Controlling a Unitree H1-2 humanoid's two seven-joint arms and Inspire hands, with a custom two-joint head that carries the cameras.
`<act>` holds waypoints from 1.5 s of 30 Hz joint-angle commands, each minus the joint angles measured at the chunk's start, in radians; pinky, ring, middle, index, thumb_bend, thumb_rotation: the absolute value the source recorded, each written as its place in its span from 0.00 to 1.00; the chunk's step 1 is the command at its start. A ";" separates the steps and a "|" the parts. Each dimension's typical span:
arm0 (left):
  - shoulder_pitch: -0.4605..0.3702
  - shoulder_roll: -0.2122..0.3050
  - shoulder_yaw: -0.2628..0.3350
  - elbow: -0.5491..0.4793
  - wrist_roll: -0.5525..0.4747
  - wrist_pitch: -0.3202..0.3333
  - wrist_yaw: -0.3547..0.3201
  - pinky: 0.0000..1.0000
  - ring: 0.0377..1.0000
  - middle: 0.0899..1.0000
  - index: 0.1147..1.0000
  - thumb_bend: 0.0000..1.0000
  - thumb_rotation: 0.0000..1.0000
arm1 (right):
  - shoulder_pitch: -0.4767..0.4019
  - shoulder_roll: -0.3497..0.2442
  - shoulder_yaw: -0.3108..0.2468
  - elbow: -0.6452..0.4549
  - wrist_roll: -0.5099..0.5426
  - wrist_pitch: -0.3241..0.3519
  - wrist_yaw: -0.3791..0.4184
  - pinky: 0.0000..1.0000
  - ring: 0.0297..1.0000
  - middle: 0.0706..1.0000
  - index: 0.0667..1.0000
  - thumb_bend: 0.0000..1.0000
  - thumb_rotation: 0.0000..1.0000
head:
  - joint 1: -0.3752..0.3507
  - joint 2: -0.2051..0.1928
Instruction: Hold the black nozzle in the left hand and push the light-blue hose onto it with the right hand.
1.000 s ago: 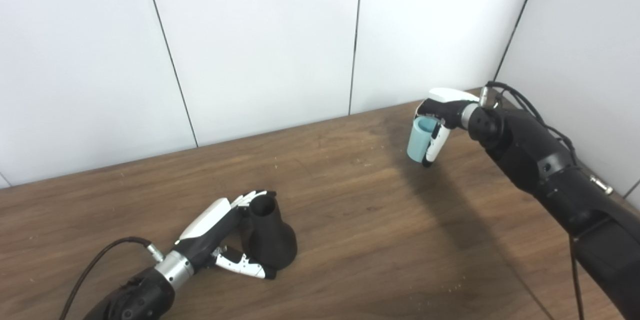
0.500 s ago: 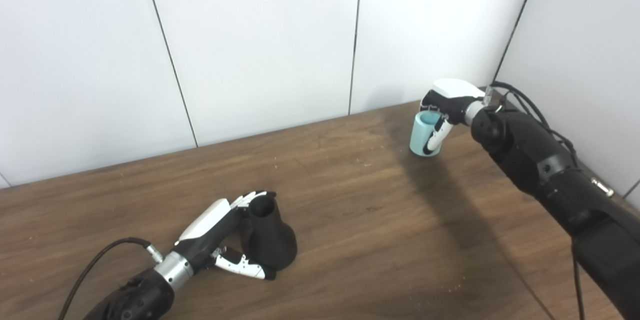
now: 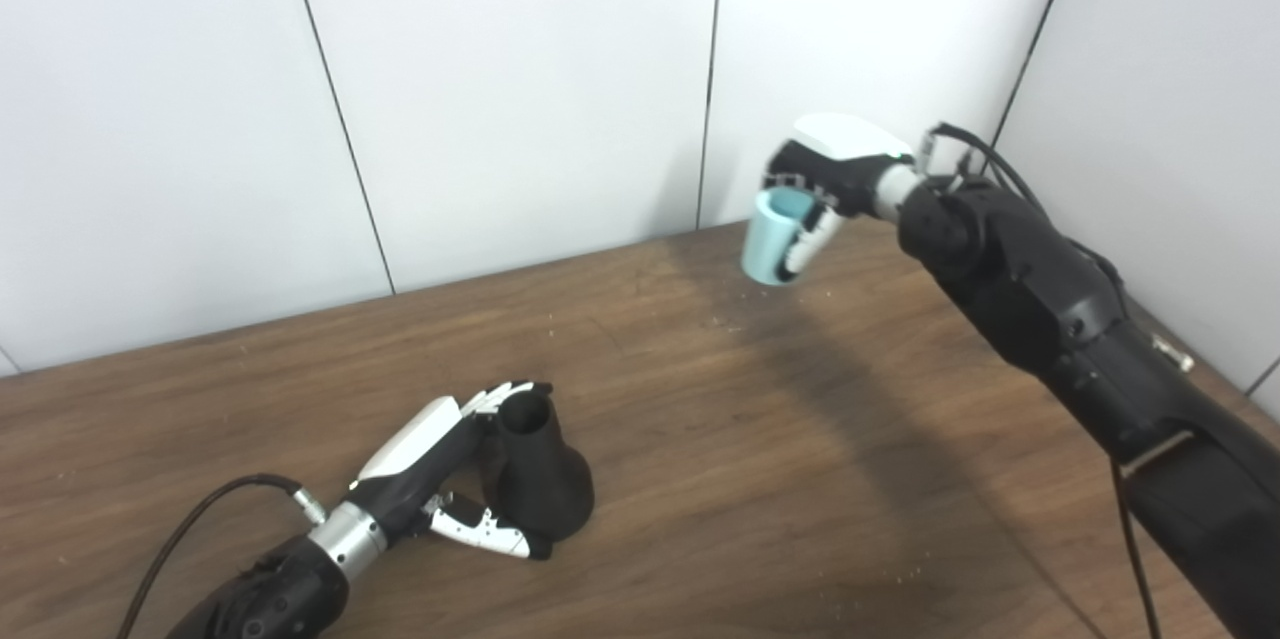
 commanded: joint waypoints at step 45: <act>0.054 -0.069 -0.130 0.032 0.136 0.274 -0.195 1.00 1.00 0.95 0.41 0.52 0.06 | -0.259 0.118 -0.019 -0.593 0.309 0.224 0.532 0.39 0.45 0.44 0.43 0.50 0.00 | 0.325 0.118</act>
